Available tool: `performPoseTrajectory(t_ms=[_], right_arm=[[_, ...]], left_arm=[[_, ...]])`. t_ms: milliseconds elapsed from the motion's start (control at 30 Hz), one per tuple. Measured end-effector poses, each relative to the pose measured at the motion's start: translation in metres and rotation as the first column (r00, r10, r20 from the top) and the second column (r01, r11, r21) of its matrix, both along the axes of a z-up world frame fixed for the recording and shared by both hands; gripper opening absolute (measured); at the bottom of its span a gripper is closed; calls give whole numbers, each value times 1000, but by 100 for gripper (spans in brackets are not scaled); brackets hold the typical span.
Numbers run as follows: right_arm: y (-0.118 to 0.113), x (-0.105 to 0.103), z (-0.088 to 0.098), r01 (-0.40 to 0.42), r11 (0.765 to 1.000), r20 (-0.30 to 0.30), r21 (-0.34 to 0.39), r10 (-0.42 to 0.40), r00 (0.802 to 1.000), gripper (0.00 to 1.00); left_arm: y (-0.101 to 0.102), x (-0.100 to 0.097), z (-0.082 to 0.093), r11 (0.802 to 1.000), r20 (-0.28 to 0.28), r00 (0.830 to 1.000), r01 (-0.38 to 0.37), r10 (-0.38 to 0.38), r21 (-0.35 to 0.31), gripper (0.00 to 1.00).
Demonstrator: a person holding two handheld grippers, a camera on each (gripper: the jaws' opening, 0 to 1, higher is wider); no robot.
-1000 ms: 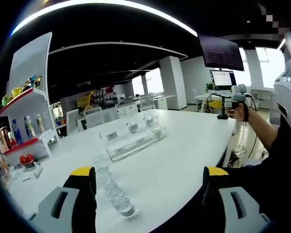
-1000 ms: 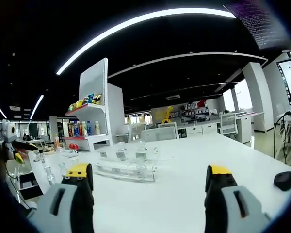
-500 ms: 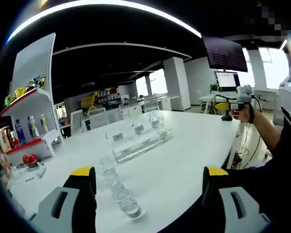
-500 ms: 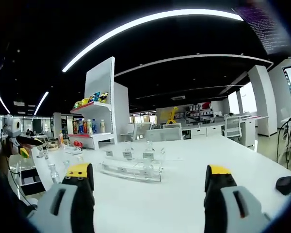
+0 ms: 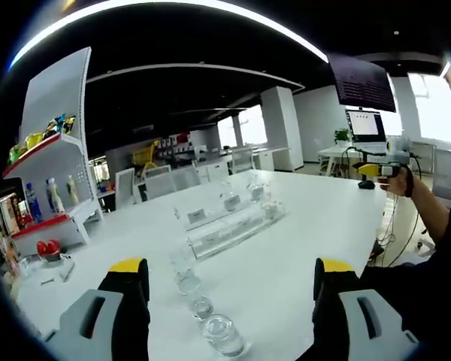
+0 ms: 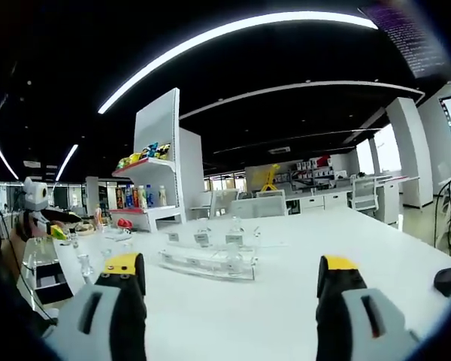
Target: Identify the label on the chemical reagent bottle, grasp the chemical reagent bottle, and place it in the designated position on the reagent rack
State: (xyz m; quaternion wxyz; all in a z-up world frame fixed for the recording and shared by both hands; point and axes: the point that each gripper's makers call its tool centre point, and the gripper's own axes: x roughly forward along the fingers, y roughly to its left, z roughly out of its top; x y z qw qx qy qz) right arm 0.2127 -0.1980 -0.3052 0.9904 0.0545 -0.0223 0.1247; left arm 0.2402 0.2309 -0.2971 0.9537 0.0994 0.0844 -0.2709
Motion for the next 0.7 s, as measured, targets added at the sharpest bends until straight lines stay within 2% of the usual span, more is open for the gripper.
performPoseTrajectory(t_ms=[133, 233, 400, 467, 600, 667, 700], right_arm=[[2, 1, -6, -5, 1000, -17, -8, 5, 1000, 92], [3, 1, -8, -12, 1000, -22, -5, 12, 1000, 92], [7, 4, -12, -21, 1000, -33, -9, 21, 999, 92], [9, 5, -14, -25, 1000, -38, -10, 24, 999, 92], [12, 8, -19, -32, 999, -54, -15, 31, 998, 91], [13, 8, -21, -34, 999, -59, -20, 32, 998, 91], [13, 9, -21, -34, 999, -60, -21, 33, 998, 91]], left_arm=[[4, 23, -6, 1000, -14, 1000, -20, 20, 7, 90], [-1, 41, -20, 1000, -77, 997, -5, 5, 7, 90], [-6, 70, -33, 1000, -111, 994, -9, 10, 15, 90], [-6, 82, -41, 1000, -141, 990, -12, 15, 20, 90], [-3, 105, -48, 1000, -187, 982, -12, 13, 10, 89], [-3, 118, -49, 1000, -198, 980, -4, 0, -18, 89], [-2, 124, -52, 999, -221, 975, -10, 2, -35, 89]])
